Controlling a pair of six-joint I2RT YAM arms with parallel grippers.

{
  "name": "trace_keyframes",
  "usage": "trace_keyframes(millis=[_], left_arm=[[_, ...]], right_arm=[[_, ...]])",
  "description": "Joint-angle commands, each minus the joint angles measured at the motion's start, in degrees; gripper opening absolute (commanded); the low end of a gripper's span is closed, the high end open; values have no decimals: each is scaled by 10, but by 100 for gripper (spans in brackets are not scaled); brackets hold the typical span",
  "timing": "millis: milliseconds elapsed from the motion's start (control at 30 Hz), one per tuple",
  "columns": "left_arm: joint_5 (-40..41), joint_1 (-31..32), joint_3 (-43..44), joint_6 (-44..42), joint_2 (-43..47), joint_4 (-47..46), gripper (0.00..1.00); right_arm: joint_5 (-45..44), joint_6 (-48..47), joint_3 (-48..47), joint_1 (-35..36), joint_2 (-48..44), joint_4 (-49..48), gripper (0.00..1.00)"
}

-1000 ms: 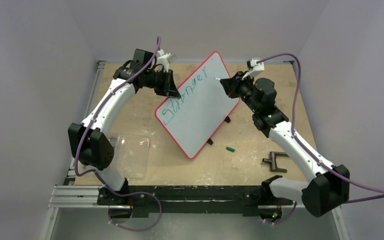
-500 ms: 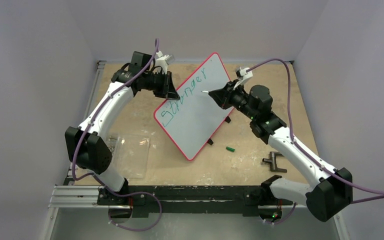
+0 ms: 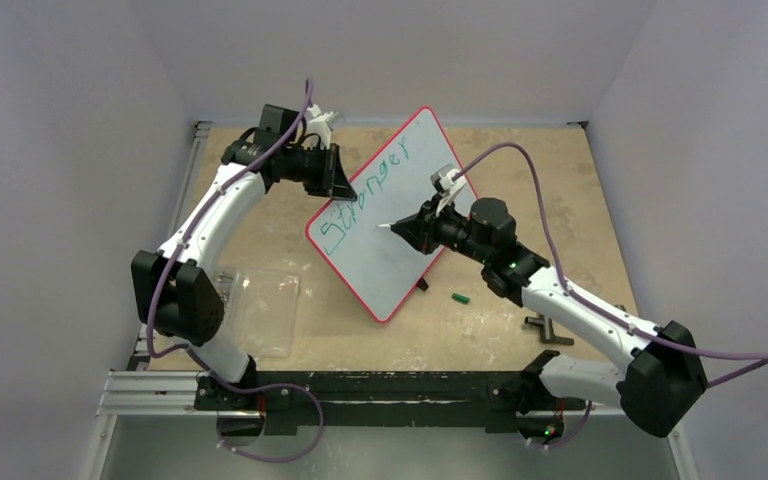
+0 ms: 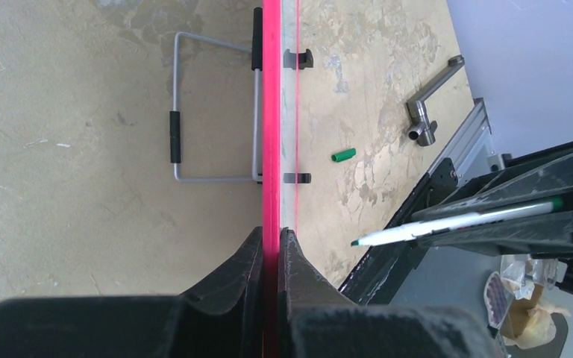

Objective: Write a sentence on the whiteboard

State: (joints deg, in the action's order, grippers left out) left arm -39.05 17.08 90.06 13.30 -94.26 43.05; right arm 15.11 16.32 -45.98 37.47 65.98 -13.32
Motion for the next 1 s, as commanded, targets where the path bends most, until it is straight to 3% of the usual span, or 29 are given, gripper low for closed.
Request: trace_keyframes(millis=[0,967], left_arm=[[-18,-15,-8,3,-1,-17,0],[-1,-33,-11,24,-5,-19,0]], right_arm=[[30,-20,24,18,5,-76,0],[43,-16,20,113,92,-132,0]])
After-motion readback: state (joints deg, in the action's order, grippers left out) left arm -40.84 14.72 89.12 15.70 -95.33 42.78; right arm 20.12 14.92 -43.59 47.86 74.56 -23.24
